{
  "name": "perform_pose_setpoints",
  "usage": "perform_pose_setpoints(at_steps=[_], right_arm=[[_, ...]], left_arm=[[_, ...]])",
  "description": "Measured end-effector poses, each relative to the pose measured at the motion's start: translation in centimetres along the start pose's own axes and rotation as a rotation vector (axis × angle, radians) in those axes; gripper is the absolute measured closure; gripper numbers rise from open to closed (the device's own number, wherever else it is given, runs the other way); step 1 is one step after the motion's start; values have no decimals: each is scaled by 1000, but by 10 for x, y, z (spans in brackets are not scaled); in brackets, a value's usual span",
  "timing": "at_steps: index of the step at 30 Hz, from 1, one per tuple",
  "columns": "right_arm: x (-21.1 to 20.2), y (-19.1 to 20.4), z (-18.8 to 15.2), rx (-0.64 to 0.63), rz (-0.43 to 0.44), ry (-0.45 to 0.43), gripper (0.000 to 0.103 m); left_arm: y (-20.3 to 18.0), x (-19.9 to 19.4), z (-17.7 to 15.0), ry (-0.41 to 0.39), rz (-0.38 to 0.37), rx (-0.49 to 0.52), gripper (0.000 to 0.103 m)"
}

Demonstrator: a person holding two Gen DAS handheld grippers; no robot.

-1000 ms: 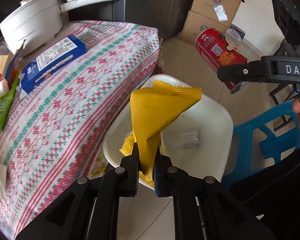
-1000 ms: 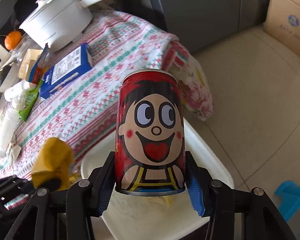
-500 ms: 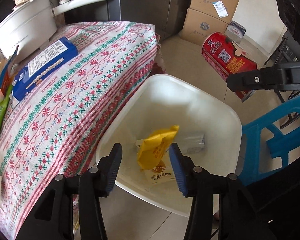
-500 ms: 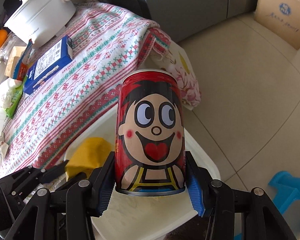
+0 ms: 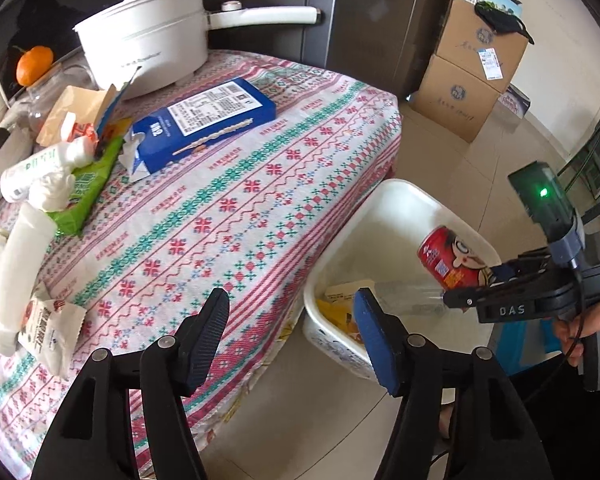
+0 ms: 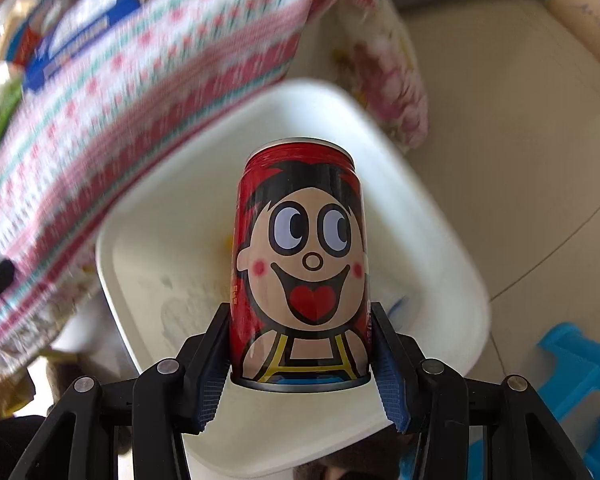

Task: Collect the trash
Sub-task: 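Carry wrapper and can over the bin and release both into it, then move both grippers back over the table toward the remaining trash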

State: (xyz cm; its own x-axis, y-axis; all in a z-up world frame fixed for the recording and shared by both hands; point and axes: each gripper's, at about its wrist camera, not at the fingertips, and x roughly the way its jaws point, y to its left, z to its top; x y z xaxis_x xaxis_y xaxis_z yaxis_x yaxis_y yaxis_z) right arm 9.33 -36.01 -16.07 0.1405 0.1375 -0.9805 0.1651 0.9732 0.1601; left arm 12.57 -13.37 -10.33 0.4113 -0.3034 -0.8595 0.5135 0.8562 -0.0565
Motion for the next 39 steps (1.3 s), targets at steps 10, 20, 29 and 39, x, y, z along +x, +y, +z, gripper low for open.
perform_pose_setpoints(at_steps=[10, 20, 29, 39], right_arm=[[59, 13, -7, -63, -53, 200, 47], [52, 9, -8, -46, -38, 183, 31], [7, 29, -3, -67, -15, 42, 30], [-56, 48, 5, -67, 54, -200, 28]], left_arm=[[20, -15, -15, 0, 53, -4, 30], [28, -25, -20, -6, 73, -7, 27], [40, -36, -18, -21, 81, -38, 23], [79, -56, -11, -43, 99, -75, 23]])
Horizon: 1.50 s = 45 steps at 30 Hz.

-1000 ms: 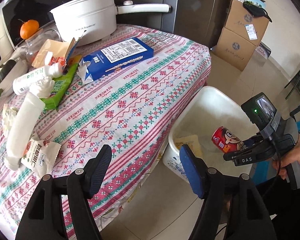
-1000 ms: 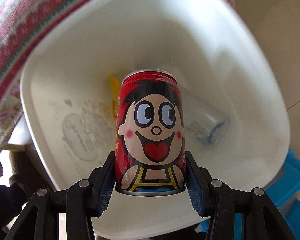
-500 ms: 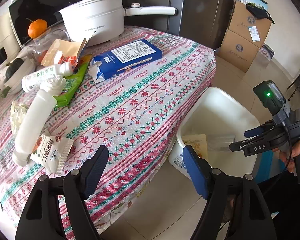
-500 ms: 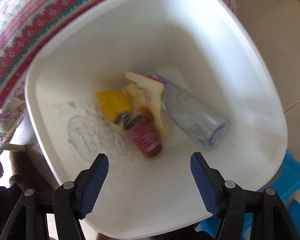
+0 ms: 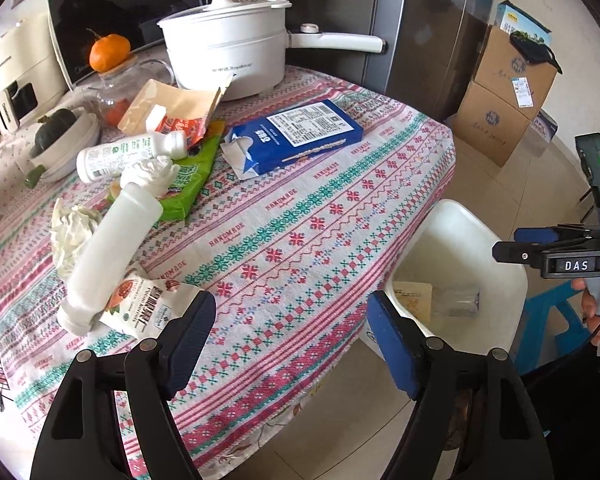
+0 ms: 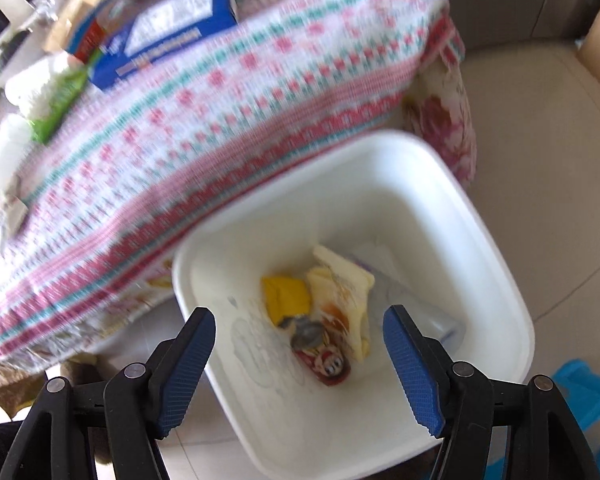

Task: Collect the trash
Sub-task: 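Move both grippers back over the table toward the remaining trash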

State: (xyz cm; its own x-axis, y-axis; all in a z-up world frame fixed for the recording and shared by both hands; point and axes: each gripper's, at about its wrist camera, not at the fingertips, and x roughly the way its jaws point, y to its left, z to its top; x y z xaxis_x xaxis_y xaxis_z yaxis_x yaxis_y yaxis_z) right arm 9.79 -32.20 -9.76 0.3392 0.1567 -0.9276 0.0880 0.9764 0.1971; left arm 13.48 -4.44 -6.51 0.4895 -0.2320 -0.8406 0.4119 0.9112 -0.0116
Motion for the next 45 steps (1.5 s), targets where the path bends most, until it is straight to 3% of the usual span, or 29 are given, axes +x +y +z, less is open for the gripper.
perform_pose_setpoints(at_steps=[12, 18, 23, 32, 45], right_arm=[[-43, 41, 22, -74, -3, -246, 23], [-51, 66, 28, -144, 3, -316, 19], [-47, 87, 34, -217, -20, -329, 18], [-37, 105, 44, -235, 6, -292, 18], [-25, 122, 44, -249, -1, -271, 18]], left_arm=[[83, 0, 17, 8, 105, -72, 23], [129, 32, 22, 65, 164, -96, 23], [150, 62, 25, 120, 127, -138, 23], [157, 95, 31, 176, 192, -120, 25], [154, 86, 18, 203, 230, -86, 42]])
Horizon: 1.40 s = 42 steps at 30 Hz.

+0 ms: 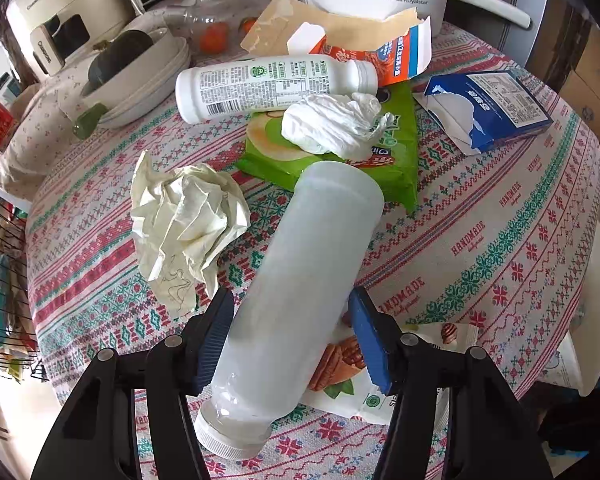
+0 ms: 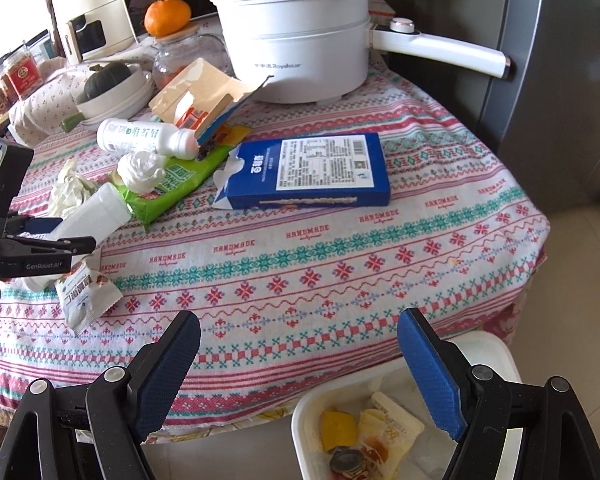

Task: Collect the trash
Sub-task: 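Move both grippers back over the table toward the remaining trash, then grasp the white plastic bottle with the left gripper while the right gripper grasps the pecan bag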

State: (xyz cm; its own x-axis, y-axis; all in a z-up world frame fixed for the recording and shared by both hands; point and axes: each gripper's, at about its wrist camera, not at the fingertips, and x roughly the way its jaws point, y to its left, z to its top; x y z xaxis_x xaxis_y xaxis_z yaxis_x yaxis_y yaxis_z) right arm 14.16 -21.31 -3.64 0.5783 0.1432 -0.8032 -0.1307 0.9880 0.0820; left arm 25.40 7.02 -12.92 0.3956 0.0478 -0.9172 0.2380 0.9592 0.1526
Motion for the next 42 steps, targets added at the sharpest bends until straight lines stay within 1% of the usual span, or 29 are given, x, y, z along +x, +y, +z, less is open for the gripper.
perform_pose_setpoints(at_steps=[2, 6, 12, 15, 20, 25, 29, 35, 38, 42], right_arm=[[2, 4, 0, -5, -1, 1, 18], [9, 11, 1, -24, -7, 10, 18], [19, 23, 2, -21, 7, 27, 18], [24, 32, 2, -30, 24, 35, 18], [33, 50, 4, -53, 74, 54, 18], [48, 79, 5, -111, 137, 89, 18], [65, 110, 5, -200, 191, 125, 18], [96, 166, -1, -373, 276, 194, 18], [113, 186, -4, -412, 278, 220, 18], [135, 202, -5, -434, 263, 240, 19]], left_arm=[[1, -1, -3, -8, 5, 1, 42], [-4, -2, -6, -17, 28, 49, 44], [-6, -5, -13, -20, 51, 50, 46], [4, -12, -17, -28, 27, 2, 47], [26, -41, -22, -83, -6, -70, 48], [50, -64, -36, -94, -48, -171, 49], [68, -76, -54, -96, -85, -252, 49], [86, -83, -73, -110, -118, -320, 49], [95, -83, -76, -115, -125, -347, 49], [102, -84, -77, -121, -123, -362, 49]])
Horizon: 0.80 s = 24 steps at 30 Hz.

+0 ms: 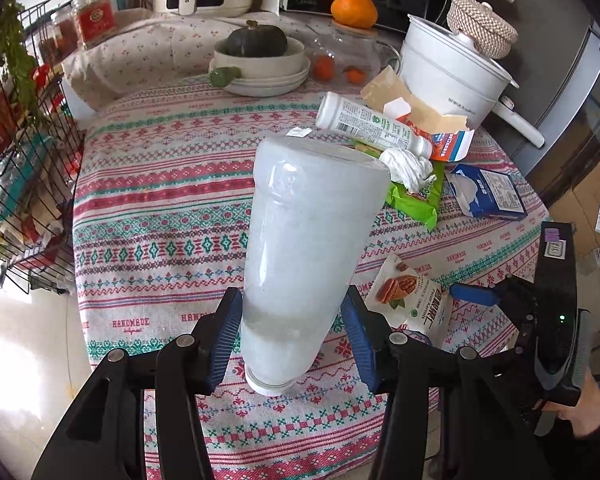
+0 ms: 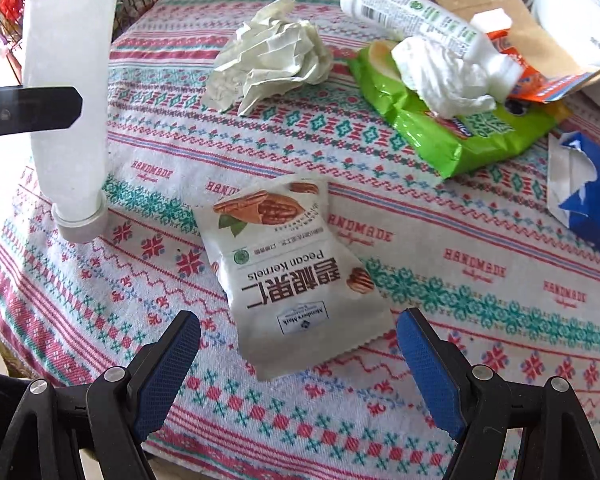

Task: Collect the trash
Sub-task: 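Grasp the white plastic bottle with the left gripper while the right gripper grasps the pecan bag, then carry the white bottle and pecan bag toward the white bin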

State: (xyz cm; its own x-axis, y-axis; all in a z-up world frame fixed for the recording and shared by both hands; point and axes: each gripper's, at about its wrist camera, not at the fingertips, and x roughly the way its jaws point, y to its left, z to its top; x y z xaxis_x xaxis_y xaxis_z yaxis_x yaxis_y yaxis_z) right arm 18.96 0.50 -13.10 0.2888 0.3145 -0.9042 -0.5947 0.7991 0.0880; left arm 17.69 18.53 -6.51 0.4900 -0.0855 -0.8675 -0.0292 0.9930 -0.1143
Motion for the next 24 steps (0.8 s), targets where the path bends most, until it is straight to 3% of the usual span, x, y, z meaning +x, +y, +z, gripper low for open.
perform_pose_setpoints(at_steps=[6, 9, 13, 24], right_arm=[[19, -5, 9, -7, -35, -5, 20], [19, -8, 11, -6, -29, -21, 32], [15, -14, 14, 28, 0, -29, 39], [-52, -44, -8, 154, -7, -97, 41]], left_arm=[[4, -5, 1, -14, -6, -11, 49], [2, -9, 1, -31, -9, -16, 50], [-5, -15, 2, -51, -31, -20, 50], [-53, -39, 5, -126, -129, 41, 50]])
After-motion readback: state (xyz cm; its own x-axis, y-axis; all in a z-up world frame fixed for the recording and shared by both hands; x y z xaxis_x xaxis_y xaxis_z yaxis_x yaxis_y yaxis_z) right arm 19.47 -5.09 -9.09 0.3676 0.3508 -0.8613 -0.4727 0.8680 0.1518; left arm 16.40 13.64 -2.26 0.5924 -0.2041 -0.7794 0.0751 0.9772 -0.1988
